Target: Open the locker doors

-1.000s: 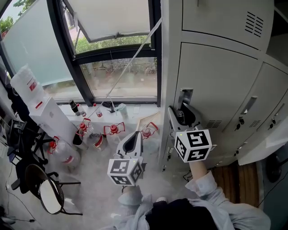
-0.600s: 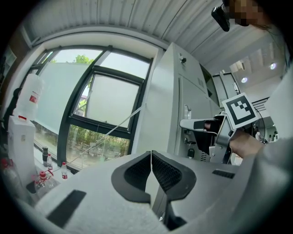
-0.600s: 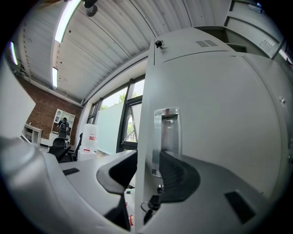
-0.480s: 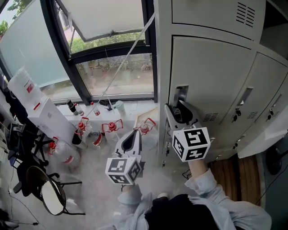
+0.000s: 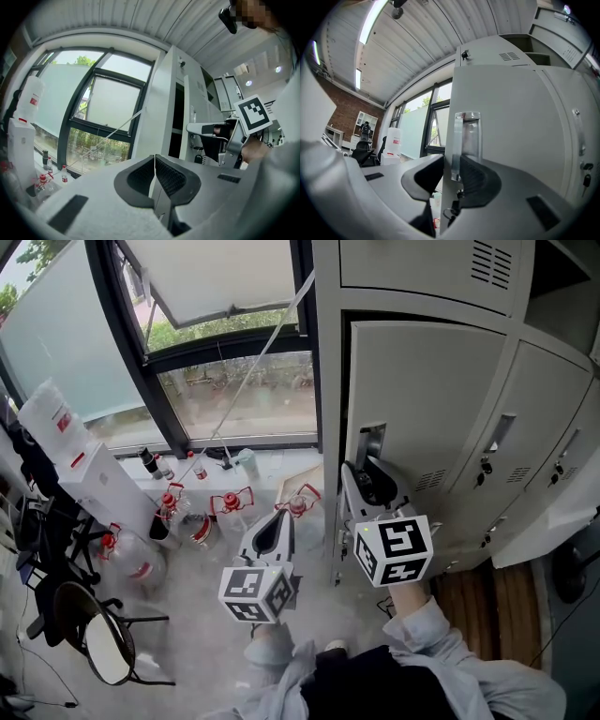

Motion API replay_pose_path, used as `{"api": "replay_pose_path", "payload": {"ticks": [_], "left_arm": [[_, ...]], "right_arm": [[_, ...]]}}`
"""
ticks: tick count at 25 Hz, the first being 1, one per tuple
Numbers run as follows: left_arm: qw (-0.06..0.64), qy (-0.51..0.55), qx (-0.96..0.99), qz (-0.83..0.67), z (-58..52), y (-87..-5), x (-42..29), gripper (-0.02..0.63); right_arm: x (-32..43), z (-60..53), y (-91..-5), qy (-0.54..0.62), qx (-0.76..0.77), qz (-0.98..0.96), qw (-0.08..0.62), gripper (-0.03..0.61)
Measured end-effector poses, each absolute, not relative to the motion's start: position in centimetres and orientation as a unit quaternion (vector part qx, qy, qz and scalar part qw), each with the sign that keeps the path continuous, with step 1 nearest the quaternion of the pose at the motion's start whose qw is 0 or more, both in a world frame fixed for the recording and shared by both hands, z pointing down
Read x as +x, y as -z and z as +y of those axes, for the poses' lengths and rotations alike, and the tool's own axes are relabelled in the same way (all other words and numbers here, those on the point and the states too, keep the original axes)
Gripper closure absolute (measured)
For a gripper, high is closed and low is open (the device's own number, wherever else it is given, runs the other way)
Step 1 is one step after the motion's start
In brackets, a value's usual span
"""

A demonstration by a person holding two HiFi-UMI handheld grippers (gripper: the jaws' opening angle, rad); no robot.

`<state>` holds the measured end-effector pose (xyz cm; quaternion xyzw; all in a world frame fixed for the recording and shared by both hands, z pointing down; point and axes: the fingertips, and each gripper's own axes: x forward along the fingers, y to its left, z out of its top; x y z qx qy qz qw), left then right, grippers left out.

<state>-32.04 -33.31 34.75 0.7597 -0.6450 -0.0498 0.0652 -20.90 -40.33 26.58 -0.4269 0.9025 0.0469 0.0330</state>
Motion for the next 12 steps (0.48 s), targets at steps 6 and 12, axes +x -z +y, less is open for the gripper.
{"api": "replay_pose_path", "payload": {"ticks": [6, 12], "left_arm": [[0.062, 0.047, 0.763, -0.642, -32.7, -34.3, -30.2, 0.601], [0.066, 0.043, 0.764, -0.64, -32.0, -34.4, -28.4, 0.601]], "right_arm": [[-19.7, -38.5, -26.7, -0.044, -0.42, 0.906, 0.037, 0.475], [-18.3, -36.5, -26.6, -0.037, -0.417, 0.907, 0.049, 0.474]]}}
